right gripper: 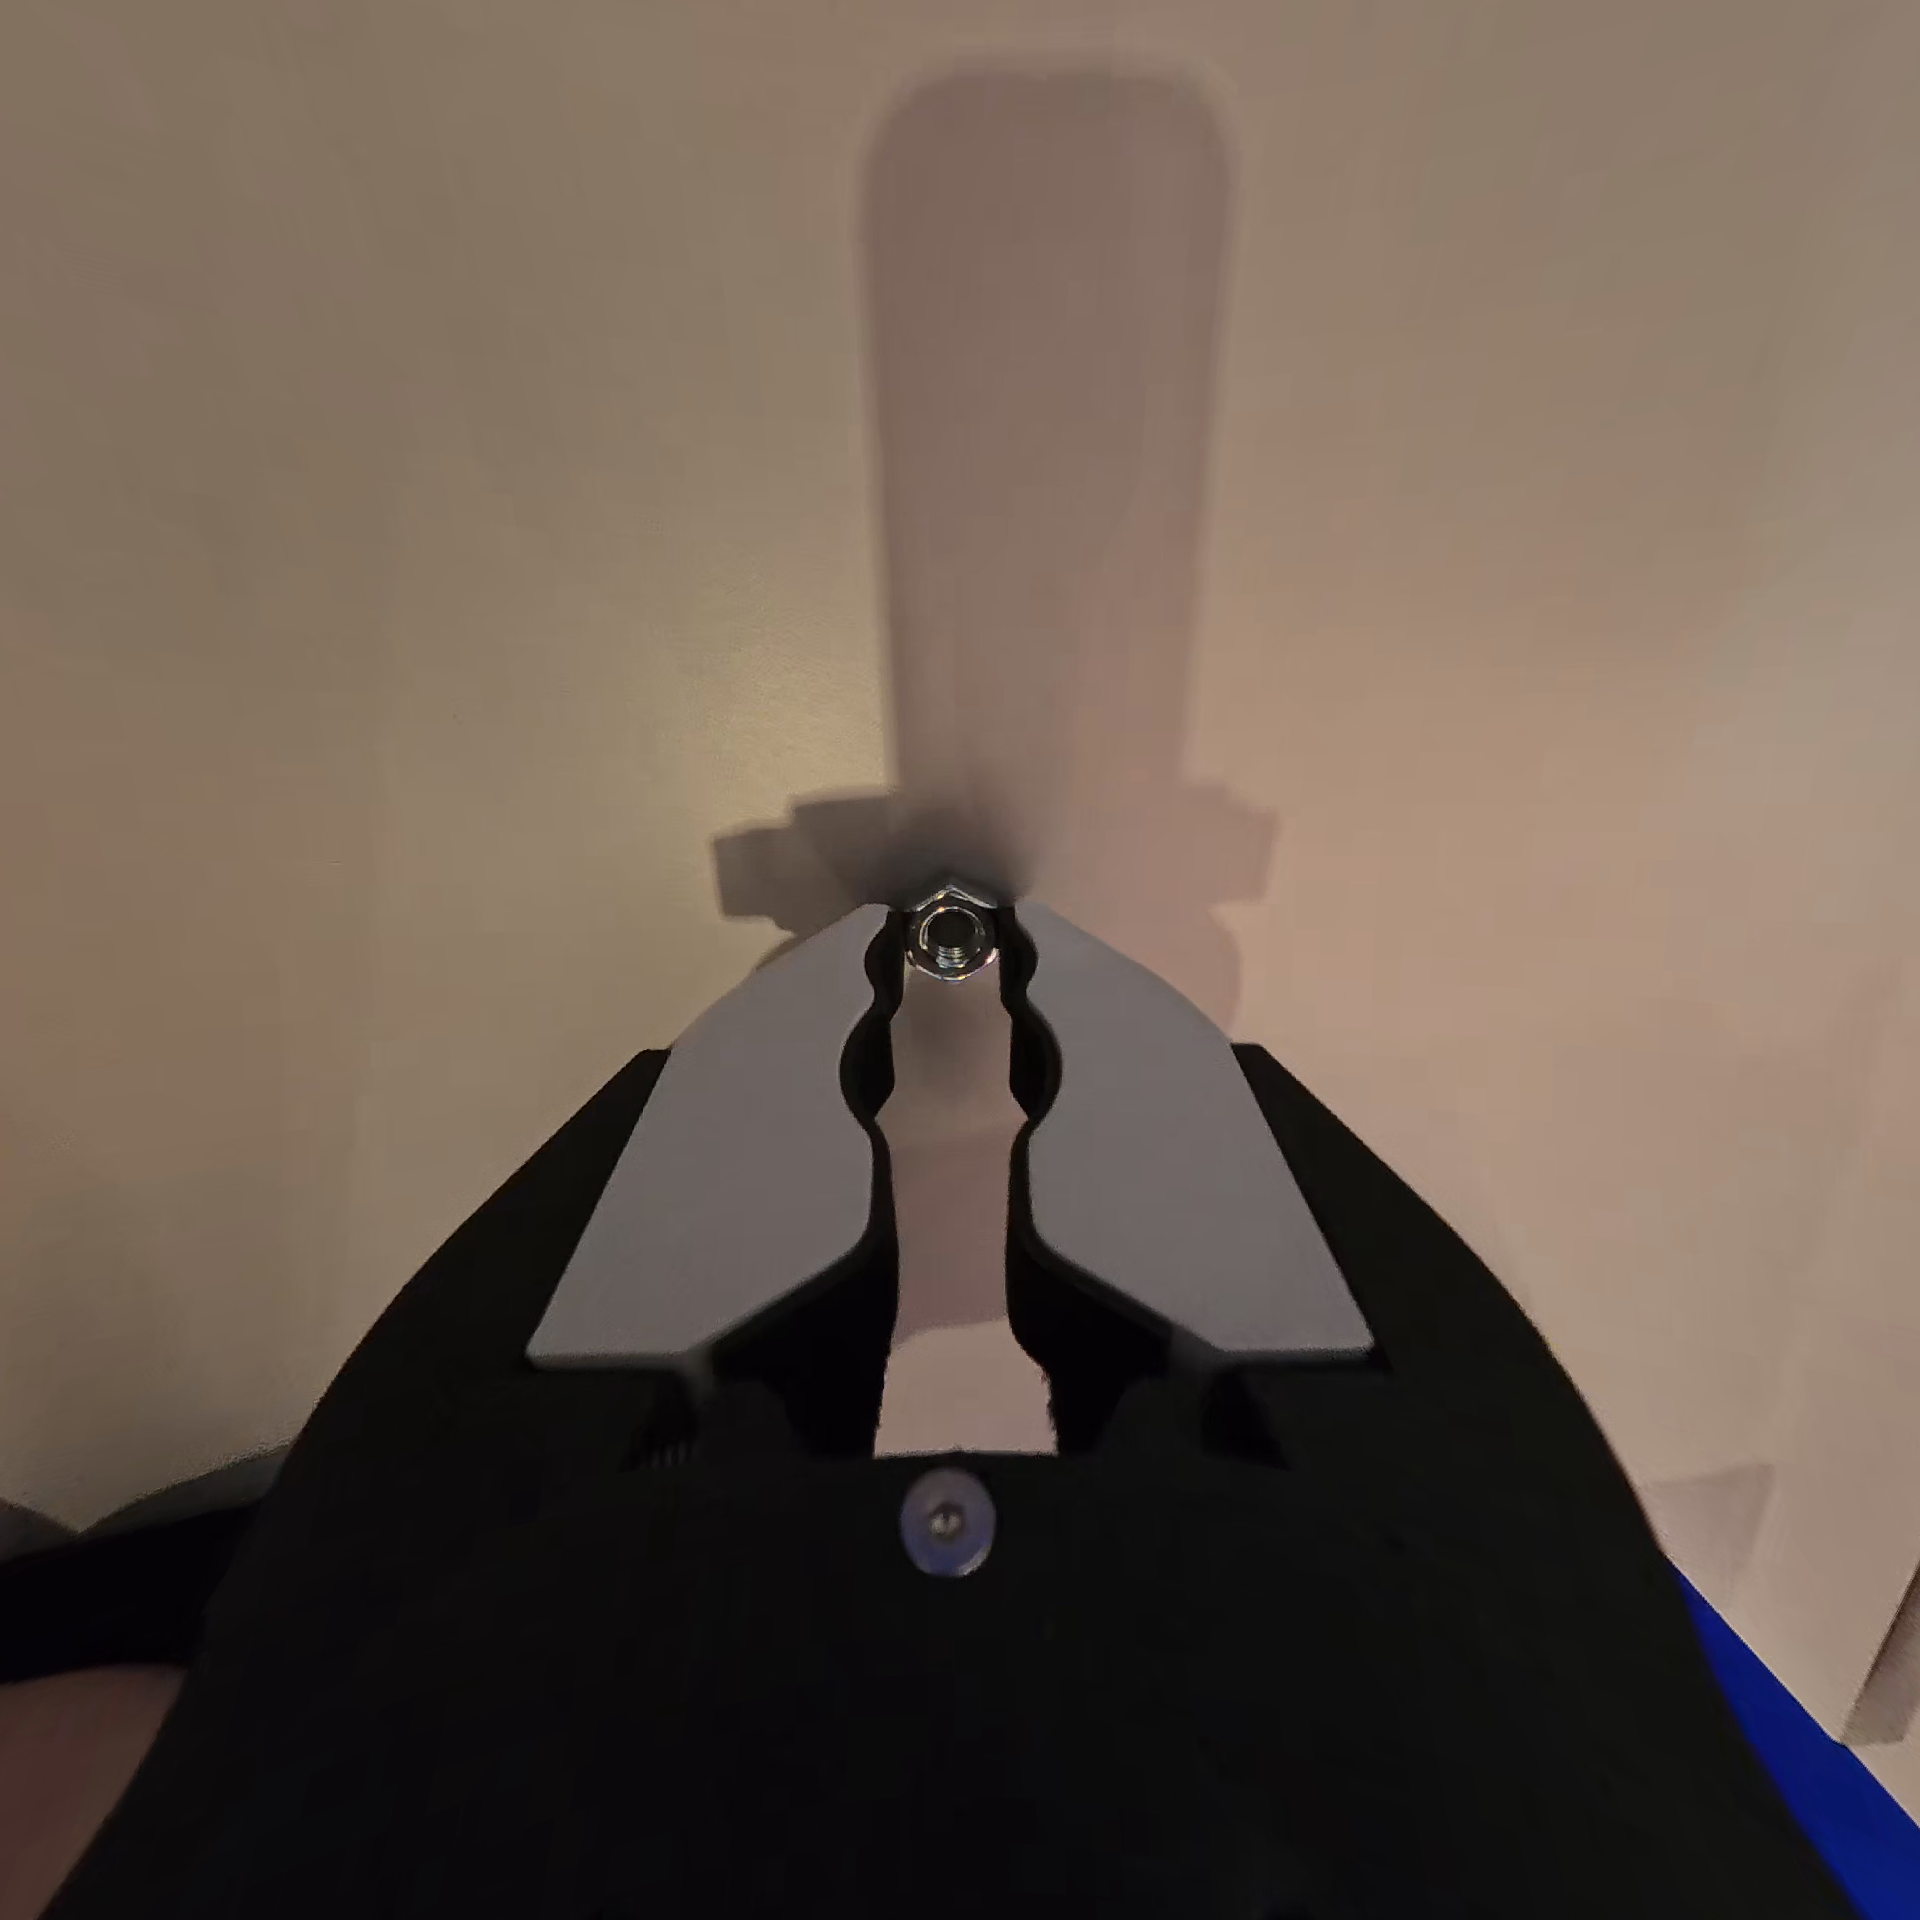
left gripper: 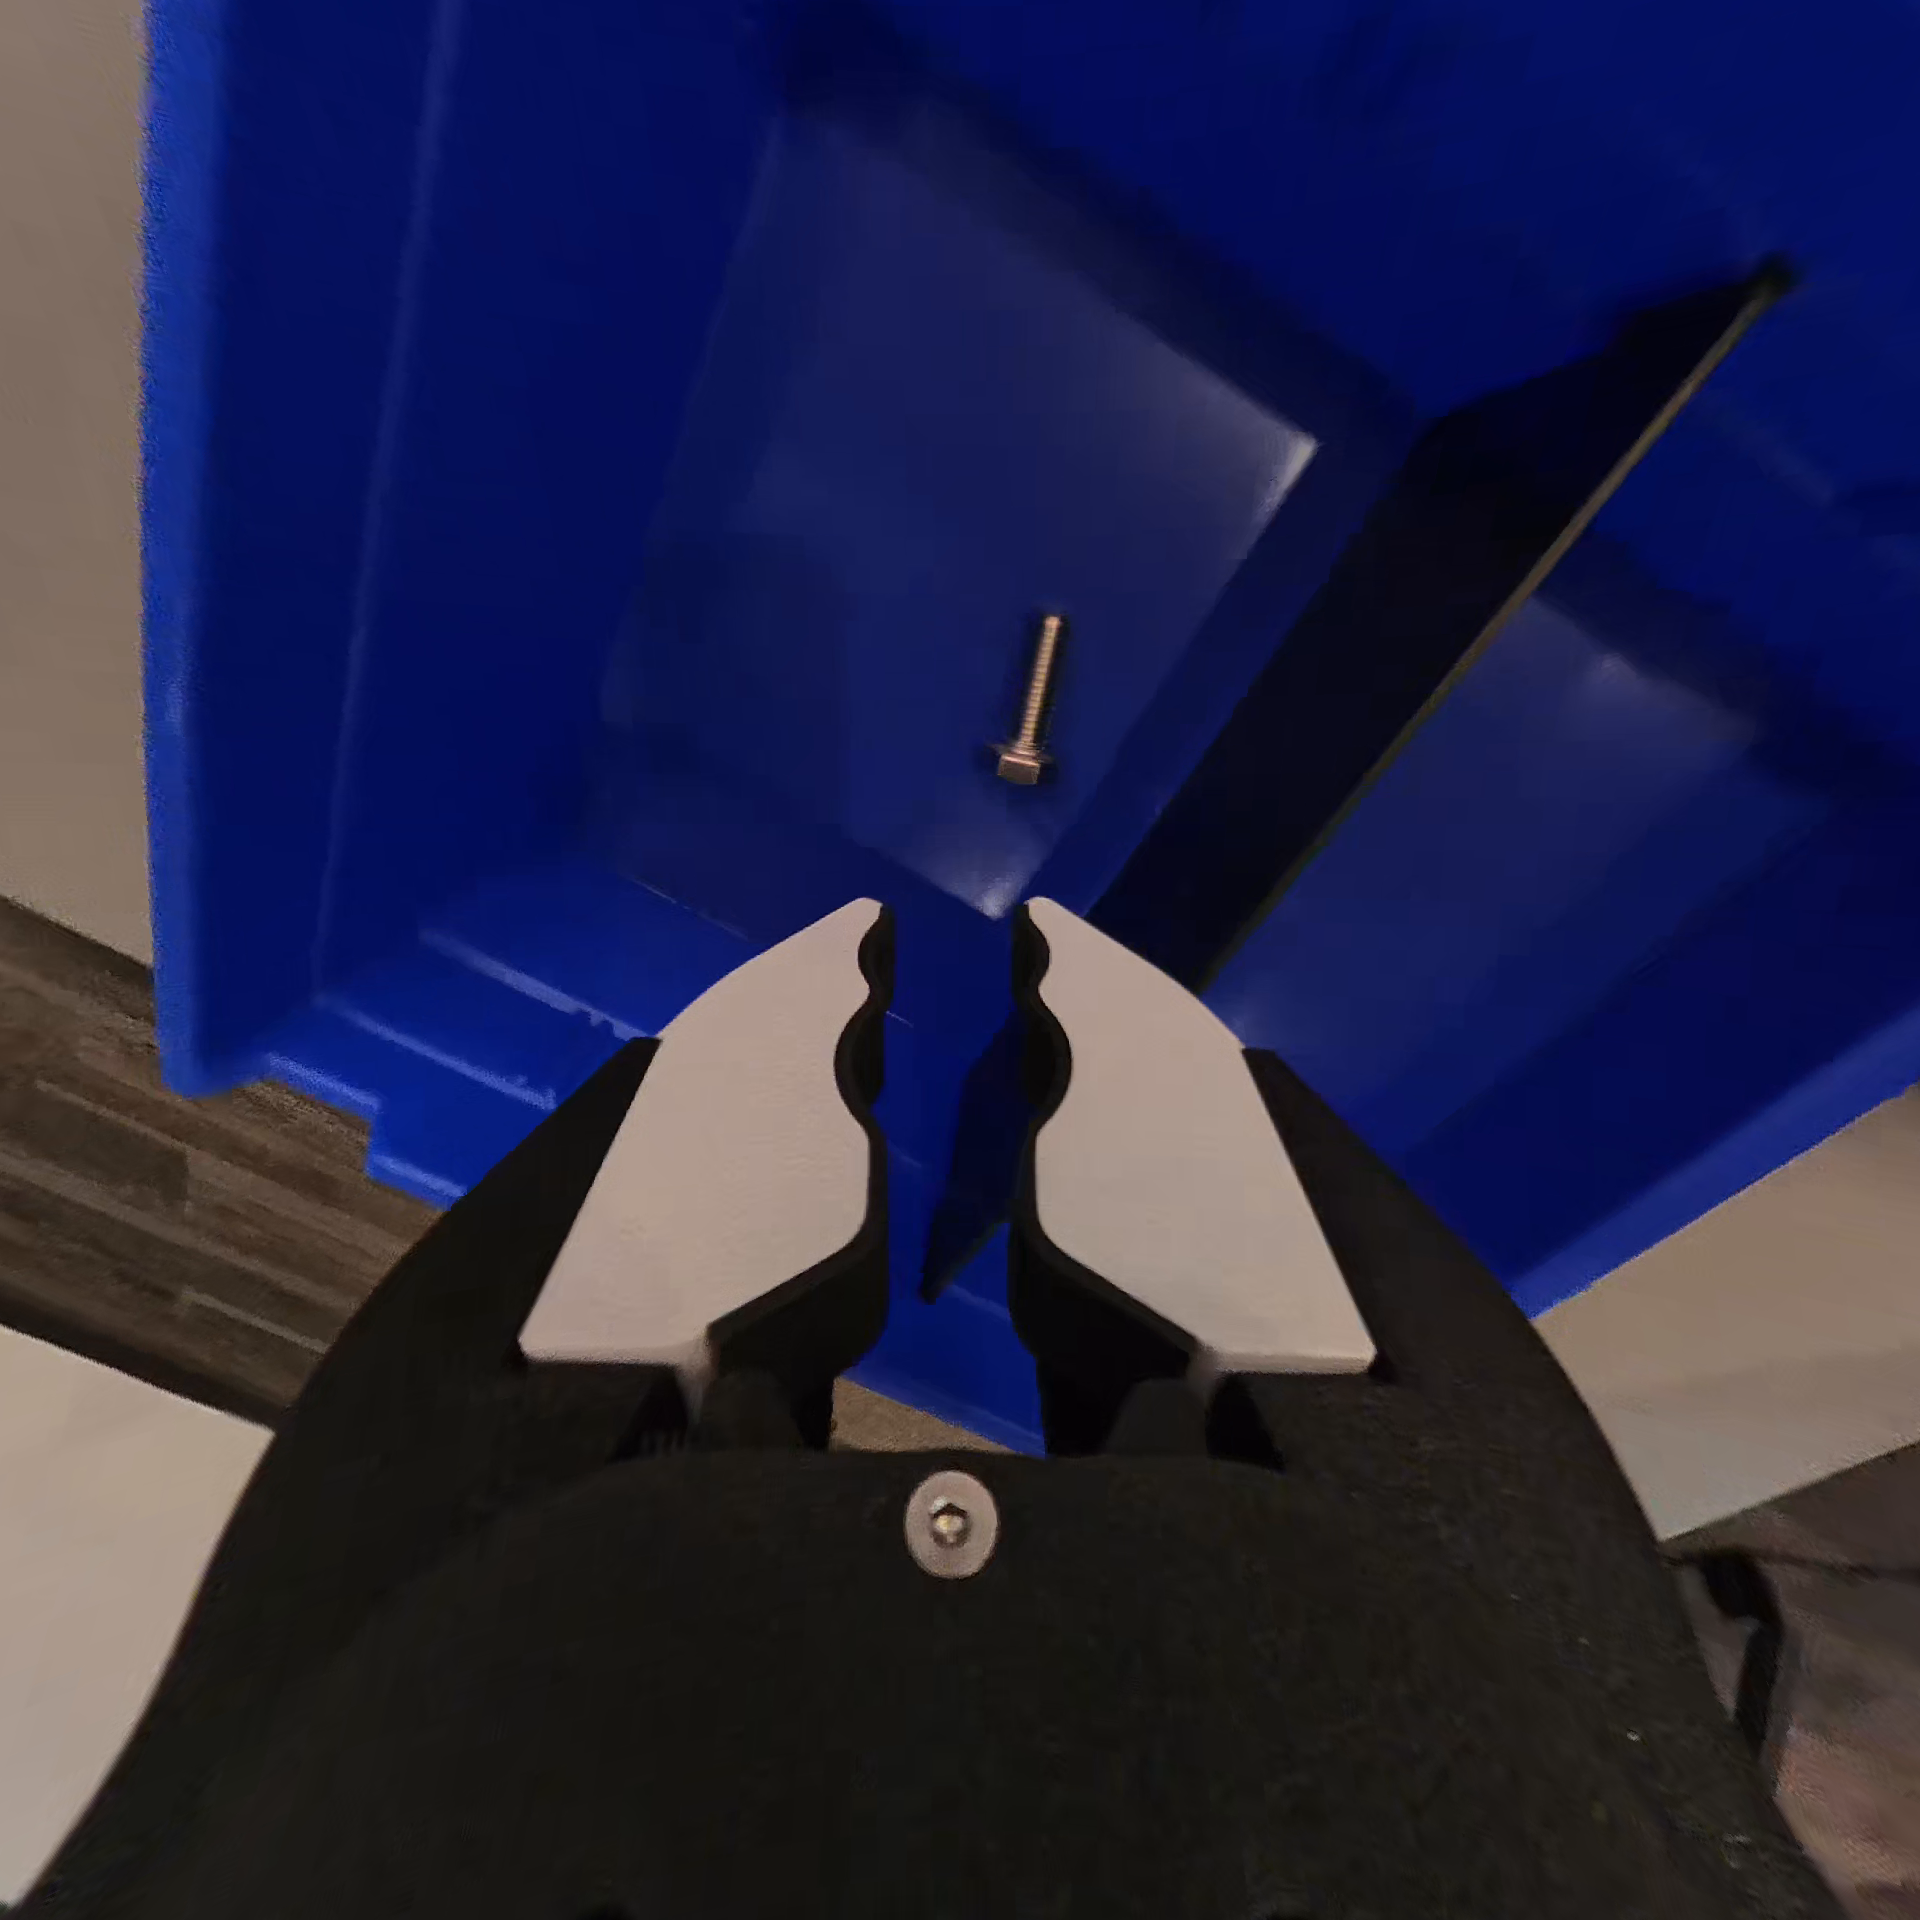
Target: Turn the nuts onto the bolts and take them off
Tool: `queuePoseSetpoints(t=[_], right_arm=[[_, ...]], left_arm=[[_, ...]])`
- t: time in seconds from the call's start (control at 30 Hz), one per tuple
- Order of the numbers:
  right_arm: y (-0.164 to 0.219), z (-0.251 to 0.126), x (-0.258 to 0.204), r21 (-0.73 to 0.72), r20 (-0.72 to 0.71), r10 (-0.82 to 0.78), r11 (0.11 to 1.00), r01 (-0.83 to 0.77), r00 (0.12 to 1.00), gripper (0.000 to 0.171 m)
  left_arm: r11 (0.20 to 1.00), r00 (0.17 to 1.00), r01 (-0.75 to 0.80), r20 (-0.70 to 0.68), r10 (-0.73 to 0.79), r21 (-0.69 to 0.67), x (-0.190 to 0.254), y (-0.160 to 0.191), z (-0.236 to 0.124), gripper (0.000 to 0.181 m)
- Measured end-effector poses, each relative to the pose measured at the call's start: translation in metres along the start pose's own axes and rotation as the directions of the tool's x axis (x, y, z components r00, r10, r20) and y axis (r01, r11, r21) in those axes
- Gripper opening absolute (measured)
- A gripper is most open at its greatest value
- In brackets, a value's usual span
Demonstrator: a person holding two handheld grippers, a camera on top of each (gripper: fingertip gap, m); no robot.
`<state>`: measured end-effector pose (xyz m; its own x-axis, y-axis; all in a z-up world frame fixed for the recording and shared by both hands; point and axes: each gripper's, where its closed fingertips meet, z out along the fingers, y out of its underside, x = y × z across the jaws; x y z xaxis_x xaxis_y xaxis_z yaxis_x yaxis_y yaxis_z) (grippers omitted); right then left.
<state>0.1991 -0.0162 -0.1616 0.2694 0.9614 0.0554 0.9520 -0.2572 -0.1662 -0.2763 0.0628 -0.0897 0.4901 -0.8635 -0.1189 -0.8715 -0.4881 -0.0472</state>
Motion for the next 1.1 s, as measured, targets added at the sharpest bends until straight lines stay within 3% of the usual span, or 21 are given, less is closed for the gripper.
queuePoseSetpoints(t=[0.27,0.57,0.67,0.83,1.1], right_arm=[[-0.022,-0.018,-0.002,0.199,0.068,0.009,0.980,-0.022,0.998,0.040],[-0.048,-0.068,0.016,0.507,0.049,0.049,0.859,-0.067,0.998,0.040],[-0.050,-0.075,0.017,0.539,0.048,0.055,0.839,-0.072,0.997,0.040],[-0.052,-0.077,0.017,0.549,0.042,0.051,0.833,-0.066,0.998,0.039],[-0.048,-0.077,0.019,0.543,0.038,0.054,0.837,-0.066,0.998,0.038]], left_arm=[[0.976,0.974,-0.218,-0.073,0.216,-0.022,-0.007,-0.012,0.012,0.022],[0.916,0.913,-0.400,-0.084,0.398,-0.006,0.006,-0.011,0.030,0.022],[0.917,0.908,-0.397,-0.123,0.399,0.042,0.017,-0.019,0.032,0.027],[0.890,0.886,-0.457,-0.093,0.455,0.004,0.016,-0.027,0.045,0.027],[0.923,0.917,-0.380,-0.151,0.369,-0.055,0.012,-0.025,0.058,0.027]])
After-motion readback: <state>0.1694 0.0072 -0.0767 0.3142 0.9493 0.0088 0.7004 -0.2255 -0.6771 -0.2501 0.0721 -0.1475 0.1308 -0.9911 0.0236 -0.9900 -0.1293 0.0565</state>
